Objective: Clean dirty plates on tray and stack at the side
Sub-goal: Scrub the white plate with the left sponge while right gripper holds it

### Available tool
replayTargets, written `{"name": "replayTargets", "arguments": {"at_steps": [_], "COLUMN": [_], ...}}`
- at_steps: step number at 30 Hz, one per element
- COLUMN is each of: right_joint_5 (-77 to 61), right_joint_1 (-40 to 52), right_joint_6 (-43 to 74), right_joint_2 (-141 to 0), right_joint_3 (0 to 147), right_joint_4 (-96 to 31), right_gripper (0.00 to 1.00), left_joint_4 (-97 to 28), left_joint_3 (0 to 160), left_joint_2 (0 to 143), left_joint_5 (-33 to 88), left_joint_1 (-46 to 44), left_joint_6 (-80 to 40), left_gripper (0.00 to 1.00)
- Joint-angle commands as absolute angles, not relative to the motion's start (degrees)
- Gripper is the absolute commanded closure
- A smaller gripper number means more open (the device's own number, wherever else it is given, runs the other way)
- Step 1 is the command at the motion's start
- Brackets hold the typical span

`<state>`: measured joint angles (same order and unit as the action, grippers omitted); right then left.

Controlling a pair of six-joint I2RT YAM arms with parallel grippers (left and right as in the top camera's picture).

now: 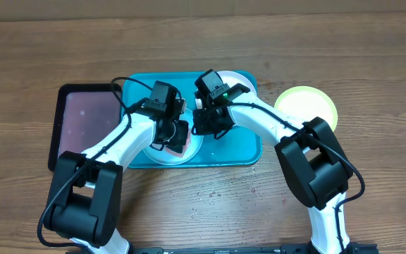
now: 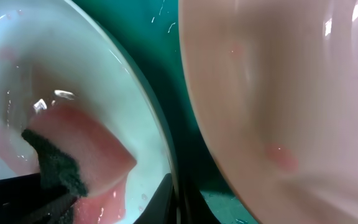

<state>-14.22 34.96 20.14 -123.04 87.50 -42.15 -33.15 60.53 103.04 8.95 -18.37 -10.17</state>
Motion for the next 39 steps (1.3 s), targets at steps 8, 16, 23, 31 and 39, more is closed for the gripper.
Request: {"name": "replayTargets", "arguments": {"at_steps": [8,16,23,31,39], "right_joint_5": [-14.0,-14.0,-14.0,-14.0,-14.0], "right_joint_1": [35.3,35.3,35.3,35.3,35.3], "right_joint_6": [19.5,19.5,19.5,19.5,19.6], "right_joint_2": [-121.6,-121.6,-121.6,-121.6,-121.6], "right_joint_3": [86.6,86.6,86.6,86.6,86.6], "right_joint_4": [-42.5,-42.5,-42.5,-42.5,-42.5], "right_gripper": [0.96,0.96,0.96,0.96,0.96], "left_joint_4": [-35.0,-34.0,-33.4,-34.2,-25.5], "left_joint_3": [59.9,59.9,59.9,57.5,49.8], "left_joint_2": [104.1,95.3,89.6,92.4,94.1], "left_joint_5": [-25.4,-23.8,-1.7,7.7,11.9], "left_joint_1": [-18.7,-18.7,-18.7,-18.9,-18.9], "left_joint_6": [-26.0,-25.6,-18.1,-13.1,-12.4], "left_gripper": [0.96,0.96,0.96,0.96,0.96]}}
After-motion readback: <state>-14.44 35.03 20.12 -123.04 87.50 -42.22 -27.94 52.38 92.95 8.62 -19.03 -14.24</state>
